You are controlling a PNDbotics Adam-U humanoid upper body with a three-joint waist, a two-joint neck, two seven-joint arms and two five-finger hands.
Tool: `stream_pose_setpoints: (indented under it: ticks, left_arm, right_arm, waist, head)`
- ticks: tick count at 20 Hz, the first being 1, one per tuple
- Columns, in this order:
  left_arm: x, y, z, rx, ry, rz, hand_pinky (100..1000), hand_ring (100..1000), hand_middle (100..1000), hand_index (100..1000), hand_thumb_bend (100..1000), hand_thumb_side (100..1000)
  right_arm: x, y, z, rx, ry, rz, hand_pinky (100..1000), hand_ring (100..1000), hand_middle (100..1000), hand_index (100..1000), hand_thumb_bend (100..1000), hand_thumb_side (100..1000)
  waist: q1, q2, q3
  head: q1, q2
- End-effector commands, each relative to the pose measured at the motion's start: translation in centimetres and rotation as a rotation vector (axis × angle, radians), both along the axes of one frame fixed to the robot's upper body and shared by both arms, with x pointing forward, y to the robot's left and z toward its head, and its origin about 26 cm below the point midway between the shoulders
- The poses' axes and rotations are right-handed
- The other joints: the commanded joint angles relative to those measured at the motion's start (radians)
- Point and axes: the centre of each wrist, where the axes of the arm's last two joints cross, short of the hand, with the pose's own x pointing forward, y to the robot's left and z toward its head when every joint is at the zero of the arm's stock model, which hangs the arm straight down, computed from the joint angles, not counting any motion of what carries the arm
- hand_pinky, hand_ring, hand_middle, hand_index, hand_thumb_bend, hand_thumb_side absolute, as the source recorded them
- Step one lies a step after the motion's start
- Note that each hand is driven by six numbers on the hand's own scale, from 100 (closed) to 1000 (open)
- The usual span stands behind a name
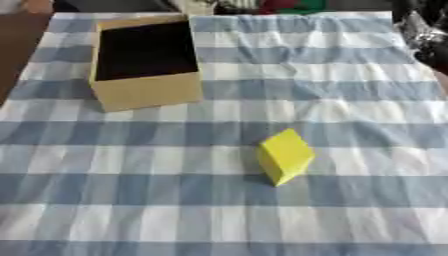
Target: Pick up objects on the table and place them in the box.
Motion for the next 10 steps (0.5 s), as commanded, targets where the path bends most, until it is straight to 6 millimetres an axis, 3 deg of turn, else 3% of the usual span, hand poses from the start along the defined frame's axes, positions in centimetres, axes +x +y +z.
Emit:
stream_pose_setpoints:
  ticks: [1,10]
  left_arm:
    - [-0.3,0.3,0.6,0.026,-0.015,0.001,961,694,518,718,100,263]
    - [-0.3,0.5,0.5,0.045,-0.004,0.001,960,694,518,718,100,262]
  right_arm:
    - [-0.7,-0.2,2.0,-0.178,-0.026,-0.006,898,899,733,872,100,426]
    - [-1.4,-0.8,4.4,-0.563,-0.014,-0.005,890,900,753,846,100,300]
  waist:
    - [-0.003,-0.024,-0.001]
    - [-0.014,-0.036,-0.006]
  head:
    - [0.003,0.005]
    - [0.013,0.013]
